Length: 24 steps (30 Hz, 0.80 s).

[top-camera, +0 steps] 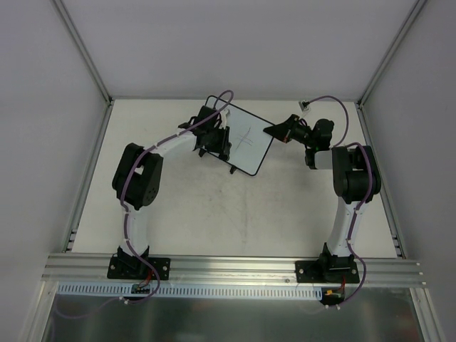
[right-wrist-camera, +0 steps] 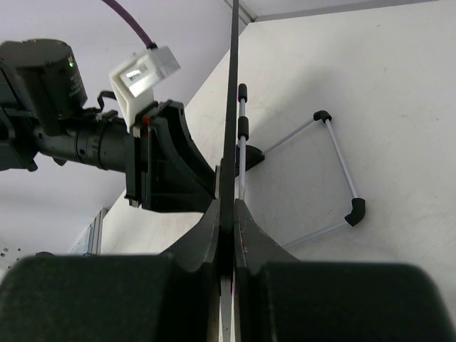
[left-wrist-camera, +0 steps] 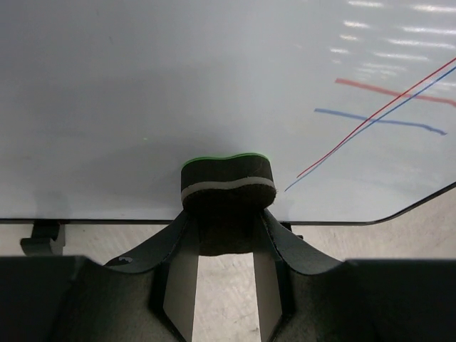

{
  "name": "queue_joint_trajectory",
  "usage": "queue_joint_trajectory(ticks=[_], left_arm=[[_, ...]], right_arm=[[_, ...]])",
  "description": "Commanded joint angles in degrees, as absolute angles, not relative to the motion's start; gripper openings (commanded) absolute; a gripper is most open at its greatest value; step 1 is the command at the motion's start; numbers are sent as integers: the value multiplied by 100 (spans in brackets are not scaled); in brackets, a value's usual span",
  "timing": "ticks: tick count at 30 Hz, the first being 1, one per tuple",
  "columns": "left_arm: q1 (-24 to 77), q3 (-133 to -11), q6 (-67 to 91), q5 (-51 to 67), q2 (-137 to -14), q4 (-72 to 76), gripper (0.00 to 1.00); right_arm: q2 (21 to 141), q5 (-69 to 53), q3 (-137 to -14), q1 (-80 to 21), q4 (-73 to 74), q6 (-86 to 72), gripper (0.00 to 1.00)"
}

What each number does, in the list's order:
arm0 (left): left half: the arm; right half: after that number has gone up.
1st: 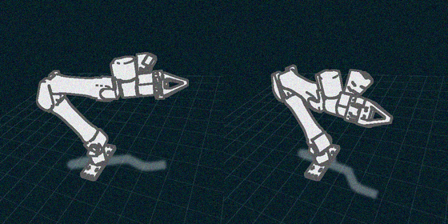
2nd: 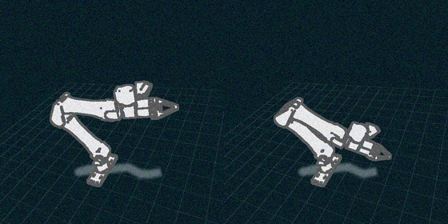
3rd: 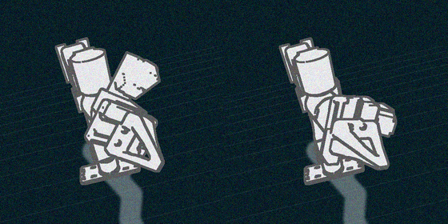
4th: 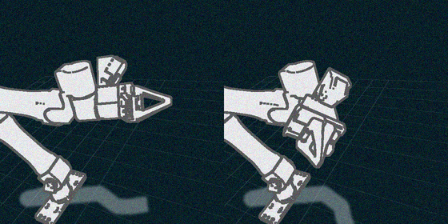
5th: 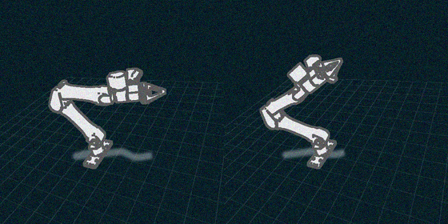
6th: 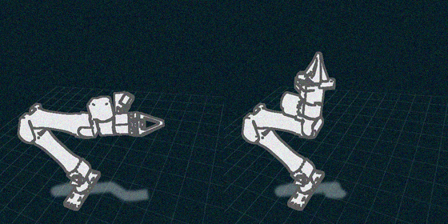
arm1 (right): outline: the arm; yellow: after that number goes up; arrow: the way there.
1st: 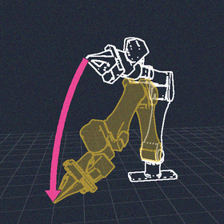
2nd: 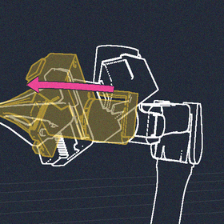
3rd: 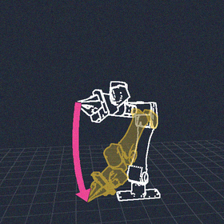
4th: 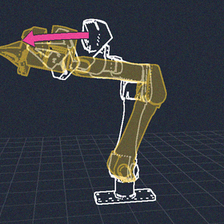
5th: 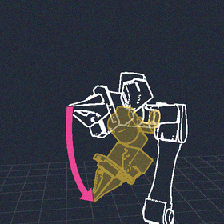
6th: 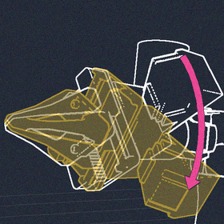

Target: Erase the whiteboard

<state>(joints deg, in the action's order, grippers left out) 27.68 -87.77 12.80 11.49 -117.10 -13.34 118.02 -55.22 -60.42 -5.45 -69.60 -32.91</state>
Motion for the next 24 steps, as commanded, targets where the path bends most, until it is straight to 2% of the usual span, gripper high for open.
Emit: queue_joint_trajectory(ticks=[1, 9, 24], left_arm=[[2883, -8132, 1389, 1046, -11690, -1178, 0], [2883, -7945, 1424, 1063, -11628, -958, 0], [2944, -9518, 1301, 1327, -11847, -1257, 0]], right_arm=[[11505, -6530, -6258, -773, -8121, -3463, 0], [11496, -6530, -6249, -773, -8121, -3489, 0], [11496, -6539, -6249, -791, -8139, -3489, 0]])
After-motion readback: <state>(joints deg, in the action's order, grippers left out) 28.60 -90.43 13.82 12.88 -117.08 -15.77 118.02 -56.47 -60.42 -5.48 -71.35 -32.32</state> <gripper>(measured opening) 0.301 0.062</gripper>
